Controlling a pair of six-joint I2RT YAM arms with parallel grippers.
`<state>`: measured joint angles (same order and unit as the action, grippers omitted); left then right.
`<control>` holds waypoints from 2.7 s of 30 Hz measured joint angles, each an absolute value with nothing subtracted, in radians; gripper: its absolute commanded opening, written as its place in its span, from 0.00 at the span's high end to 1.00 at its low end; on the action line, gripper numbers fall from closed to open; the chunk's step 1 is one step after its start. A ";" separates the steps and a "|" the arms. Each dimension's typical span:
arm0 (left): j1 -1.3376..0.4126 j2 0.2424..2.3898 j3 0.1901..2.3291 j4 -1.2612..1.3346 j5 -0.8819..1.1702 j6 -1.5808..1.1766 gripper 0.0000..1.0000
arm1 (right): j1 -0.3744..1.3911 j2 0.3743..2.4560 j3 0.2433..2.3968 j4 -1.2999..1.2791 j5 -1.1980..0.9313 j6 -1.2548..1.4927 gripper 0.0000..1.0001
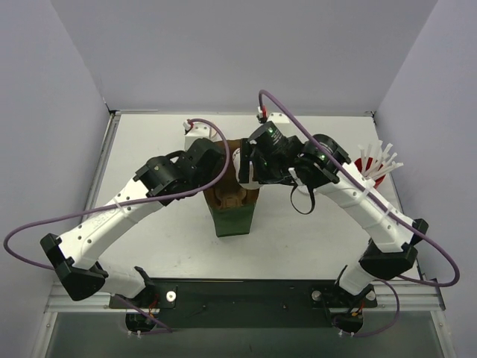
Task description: Pack the takeout coffee
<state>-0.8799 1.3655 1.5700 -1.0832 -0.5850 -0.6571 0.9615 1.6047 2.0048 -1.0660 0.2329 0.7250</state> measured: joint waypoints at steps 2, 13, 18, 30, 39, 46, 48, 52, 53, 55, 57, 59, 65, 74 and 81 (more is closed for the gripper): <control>-0.880 1.377 1.584 -1.093 -0.595 -0.657 1.00 | 0.961 1.580 2.010 -1.064 0.243 0.721 0.54; -0.878 1.472 1.702 -1.195 -0.664 -0.683 1.00 | 0.926 1.310 1.963 -1.054 0.271 0.710 0.52; -0.861 1.502 1.768 -1.256 -0.693 -0.729 1.00 | 0.855 1.176 1.835 -1.072 0.217 0.727 0.52; -0.796 1.530 1.968 -1.359 -0.697 -0.793 1.00 | 0.787 1.199 1.357 -1.128 -0.056 0.785 0.52; -0.788 1.549 2.087 -1.361 -0.679 -0.773 1.00 | 0.775 1.490 1.333 -1.109 -0.139 0.701 0.51; -0.761 1.547 2.105 -1.361 -0.661 -0.751 1.00 | 0.739 1.615 1.334 -1.103 -0.157 0.631 0.49; -0.749 1.544 2.097 -1.360 -0.653 -0.751 1.00 | 0.725 1.631 1.334 -1.103 -0.163 0.616 0.46; -0.728 1.528 2.049 -1.362 -0.634 -0.751 1.00 | 0.713 1.635 1.341 -1.105 -0.167 0.595 0.41; -0.724 1.526 2.040 -1.363 -0.627 -0.751 1.00 | 0.712 1.637 1.341 -1.105 -0.166 0.591 0.38; -0.719 1.524 2.024 -1.365 -0.617 -0.750 1.00 | 0.713 1.647 1.348 -1.109 -0.166 0.584 0.34; -0.716 1.524 2.014 -1.366 -0.609 -0.748 1.00 | 0.713 1.652 1.354 -1.111 -0.165 0.578 0.30; -0.714 1.524 2.008 -1.366 -0.600 -0.746 1.00 | 0.713 1.655 1.358 -1.111 -0.165 0.575 0.27; -0.703 1.513 1.986 -1.366 -0.585 -0.739 1.00 | 0.713 1.668 1.373 -1.113 -0.158 0.574 0.18; -0.696 1.485 1.946 -1.365 -0.566 -0.736 1.00 | 0.713 1.681 1.389 -1.088 -0.113 0.575 0.15; -0.687 1.470 1.919 -1.366 -0.555 -0.733 1.00 | 0.713 1.593 1.381 -1.010 -0.056 0.606 0.14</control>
